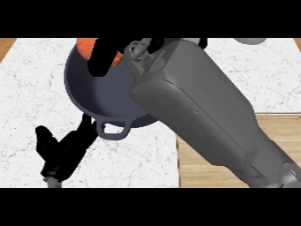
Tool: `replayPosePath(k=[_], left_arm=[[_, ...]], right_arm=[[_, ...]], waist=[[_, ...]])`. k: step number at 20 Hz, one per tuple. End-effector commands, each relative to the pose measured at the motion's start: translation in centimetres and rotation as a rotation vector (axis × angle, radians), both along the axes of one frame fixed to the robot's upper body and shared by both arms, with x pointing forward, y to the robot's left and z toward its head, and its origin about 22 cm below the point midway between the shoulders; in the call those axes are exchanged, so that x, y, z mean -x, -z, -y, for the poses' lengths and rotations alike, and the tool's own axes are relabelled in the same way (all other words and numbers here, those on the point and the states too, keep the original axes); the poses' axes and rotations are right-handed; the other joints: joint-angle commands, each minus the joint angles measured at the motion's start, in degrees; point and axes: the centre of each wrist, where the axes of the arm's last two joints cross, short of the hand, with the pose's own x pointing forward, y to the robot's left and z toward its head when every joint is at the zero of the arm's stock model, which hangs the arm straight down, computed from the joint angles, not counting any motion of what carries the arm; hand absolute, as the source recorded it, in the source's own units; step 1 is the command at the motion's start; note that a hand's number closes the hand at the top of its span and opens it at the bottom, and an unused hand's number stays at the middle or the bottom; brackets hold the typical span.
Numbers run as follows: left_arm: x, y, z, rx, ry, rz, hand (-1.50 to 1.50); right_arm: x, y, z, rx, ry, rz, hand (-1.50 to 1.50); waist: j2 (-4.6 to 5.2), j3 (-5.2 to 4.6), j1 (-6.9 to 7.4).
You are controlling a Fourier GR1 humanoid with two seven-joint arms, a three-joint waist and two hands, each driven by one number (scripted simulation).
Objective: Pick the squash from the tray and place it in the pot
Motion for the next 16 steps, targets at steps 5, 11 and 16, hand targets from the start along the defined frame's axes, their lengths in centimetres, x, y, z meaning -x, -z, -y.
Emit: replayPosePath(k=[5,11,16], left_arm=[[-2.5,-3.1,0.5,0.018,0.044,0.133,0.00],[-1.9,-1.9,2.4,0.034,0.082,0.124,0.00],[-2.3,-2.6,3.5,0.031,0.118,0.133,0.00]], right_arm=[[-4.6,4.4,-1.5,-0.020,0.002,-0.016,1.50],[-6.1,8.6,-1.4,-0.094,0.019,-0.046,1.50],[-7.5,10.1,-0.6,-0.115,0.056,-0.135,1.50]], waist=[[0.27,0.01,0.86],[0.66,-0.04,3.16],[1.42,-0.09,5.37]])
